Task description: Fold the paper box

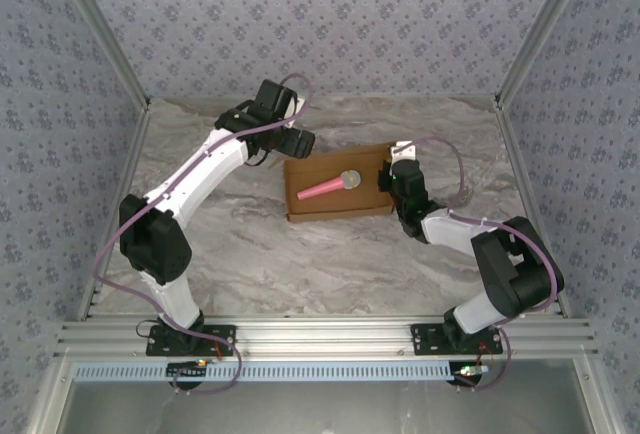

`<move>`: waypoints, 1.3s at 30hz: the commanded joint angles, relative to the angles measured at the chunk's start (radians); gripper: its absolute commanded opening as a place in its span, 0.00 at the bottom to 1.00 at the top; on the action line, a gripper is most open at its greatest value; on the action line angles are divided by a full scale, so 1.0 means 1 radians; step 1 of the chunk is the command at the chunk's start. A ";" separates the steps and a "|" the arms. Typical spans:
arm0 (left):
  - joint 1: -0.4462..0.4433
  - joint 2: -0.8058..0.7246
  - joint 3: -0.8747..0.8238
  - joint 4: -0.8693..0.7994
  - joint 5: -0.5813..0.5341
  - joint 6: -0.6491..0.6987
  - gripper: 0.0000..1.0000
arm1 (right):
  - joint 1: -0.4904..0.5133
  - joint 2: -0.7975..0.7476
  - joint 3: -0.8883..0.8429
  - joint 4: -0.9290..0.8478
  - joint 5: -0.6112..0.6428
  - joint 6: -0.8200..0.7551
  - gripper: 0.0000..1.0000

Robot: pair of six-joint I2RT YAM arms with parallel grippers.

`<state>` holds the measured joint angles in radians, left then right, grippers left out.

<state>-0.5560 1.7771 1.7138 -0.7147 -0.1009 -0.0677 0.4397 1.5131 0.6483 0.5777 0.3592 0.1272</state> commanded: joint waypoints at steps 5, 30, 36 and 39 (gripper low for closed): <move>0.004 0.014 -0.024 -0.029 0.057 -0.003 0.87 | -0.004 -0.028 0.028 -0.088 -0.015 -0.040 0.26; -0.015 0.016 -0.182 0.118 0.117 -0.055 0.86 | -0.006 -0.458 0.096 -0.602 -0.163 -0.052 0.61; -0.025 0.015 -0.250 0.172 0.124 -0.071 0.86 | -0.003 -0.313 0.245 -0.670 -0.292 -0.023 0.62; -0.028 0.022 -0.279 0.196 0.135 -0.084 0.86 | 0.001 -0.208 0.322 -0.695 -0.367 0.022 0.62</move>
<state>-0.5766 1.7954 1.4578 -0.5610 0.0124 -0.1287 0.4381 1.2320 0.9028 -0.0441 0.0967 0.1009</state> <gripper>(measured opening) 0.860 0.621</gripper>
